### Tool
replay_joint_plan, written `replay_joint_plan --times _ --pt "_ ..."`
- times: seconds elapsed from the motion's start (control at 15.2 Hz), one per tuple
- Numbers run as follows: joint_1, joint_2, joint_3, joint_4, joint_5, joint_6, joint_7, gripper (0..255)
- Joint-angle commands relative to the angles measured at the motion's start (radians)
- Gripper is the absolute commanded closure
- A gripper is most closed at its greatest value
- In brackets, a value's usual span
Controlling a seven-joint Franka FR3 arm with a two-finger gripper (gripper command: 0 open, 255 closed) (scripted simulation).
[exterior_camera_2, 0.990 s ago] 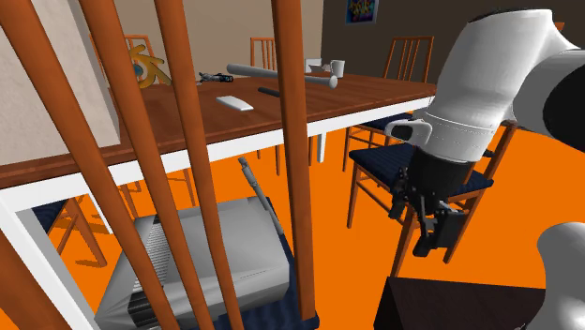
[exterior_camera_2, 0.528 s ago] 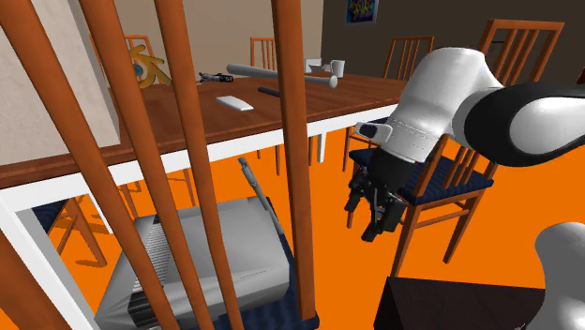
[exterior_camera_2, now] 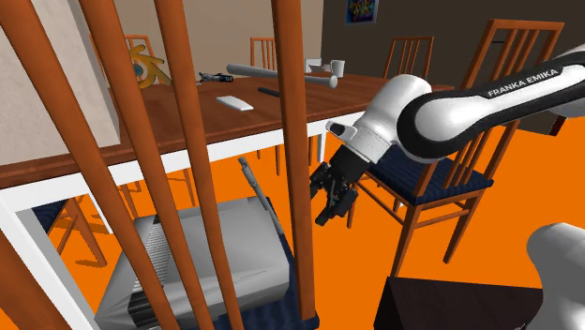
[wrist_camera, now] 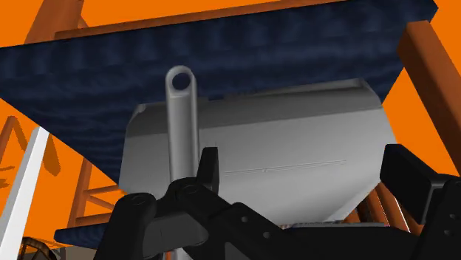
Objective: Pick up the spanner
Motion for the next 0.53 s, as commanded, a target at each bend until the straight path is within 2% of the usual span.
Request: replay_joint_plan --times 0.0,0.13,0.33,0.4,0.46 --pt "0.126 0.043 -0.131 0.051 0.109 0.053 -0.142 0" --pt "0.280 0.073 -0.281 0.110 0.222 0.085 -0.279 0" --pt "0.547 0.088 -0.534 0.215 0.380 0.104 -0.476 0" --pt "0.640 0.079 -0.622 0.252 0.417 0.108 -0.529 0" --pt "0.707 0.065 -0.682 0.279 0.433 0.112 -0.561 0"
